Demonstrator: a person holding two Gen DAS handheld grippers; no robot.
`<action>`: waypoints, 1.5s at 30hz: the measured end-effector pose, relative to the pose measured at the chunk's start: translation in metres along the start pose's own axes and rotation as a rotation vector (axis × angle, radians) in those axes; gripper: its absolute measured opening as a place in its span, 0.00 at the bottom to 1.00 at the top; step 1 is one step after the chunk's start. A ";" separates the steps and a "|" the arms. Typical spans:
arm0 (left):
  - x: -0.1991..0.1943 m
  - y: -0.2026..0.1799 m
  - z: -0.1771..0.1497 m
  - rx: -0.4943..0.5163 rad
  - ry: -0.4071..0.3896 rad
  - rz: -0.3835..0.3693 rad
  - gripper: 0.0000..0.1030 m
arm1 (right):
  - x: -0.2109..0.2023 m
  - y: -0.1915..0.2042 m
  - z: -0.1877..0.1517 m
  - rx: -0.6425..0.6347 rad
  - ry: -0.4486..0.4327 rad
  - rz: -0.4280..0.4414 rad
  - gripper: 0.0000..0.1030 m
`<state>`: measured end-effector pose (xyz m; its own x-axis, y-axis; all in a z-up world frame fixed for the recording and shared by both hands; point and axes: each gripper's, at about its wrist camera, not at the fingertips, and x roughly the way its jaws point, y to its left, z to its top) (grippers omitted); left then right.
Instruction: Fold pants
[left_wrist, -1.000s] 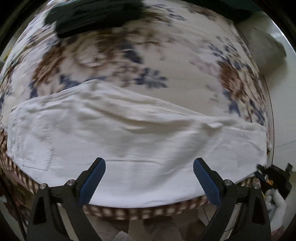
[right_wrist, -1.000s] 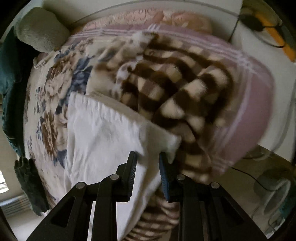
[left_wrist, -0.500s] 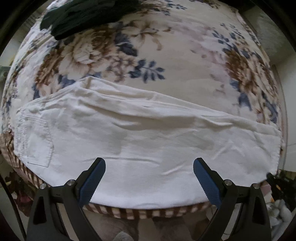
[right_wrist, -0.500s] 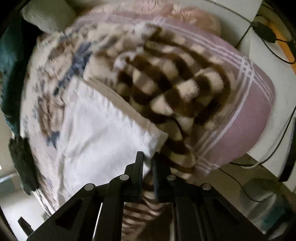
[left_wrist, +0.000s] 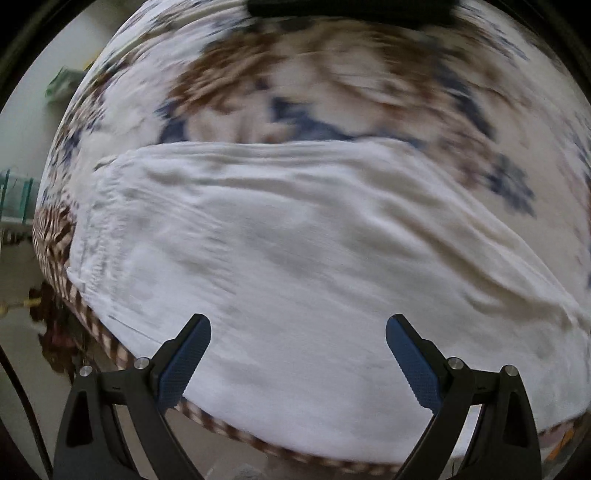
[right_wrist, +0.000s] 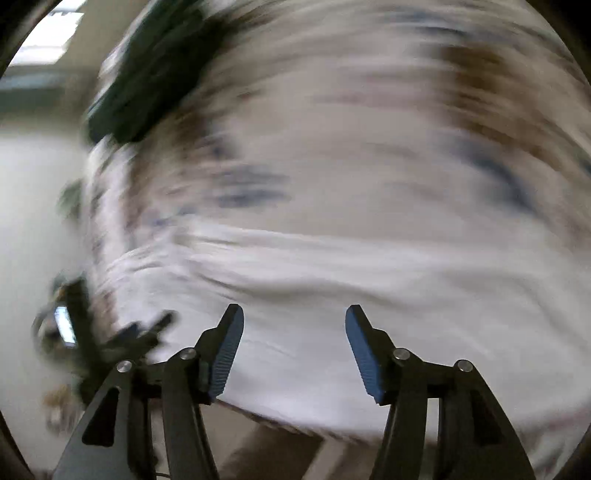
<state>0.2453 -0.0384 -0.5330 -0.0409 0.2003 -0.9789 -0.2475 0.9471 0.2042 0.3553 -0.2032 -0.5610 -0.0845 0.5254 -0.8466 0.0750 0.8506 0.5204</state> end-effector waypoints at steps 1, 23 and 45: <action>0.006 0.010 0.005 -0.019 0.005 0.007 0.94 | 0.025 0.025 0.024 -0.052 0.058 0.036 0.58; 0.064 0.082 0.040 -0.108 0.102 -0.114 0.94 | 0.175 0.119 0.106 -0.116 0.398 0.058 0.25; 0.064 0.041 0.059 -0.096 0.057 -0.191 0.94 | 0.102 0.065 0.074 -0.318 0.272 -0.266 0.06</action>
<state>0.2898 0.0285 -0.5865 -0.0389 0.0022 -0.9992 -0.3469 0.9378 0.0155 0.4247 -0.0961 -0.6219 -0.3193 0.2392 -0.9170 -0.2880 0.8974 0.3344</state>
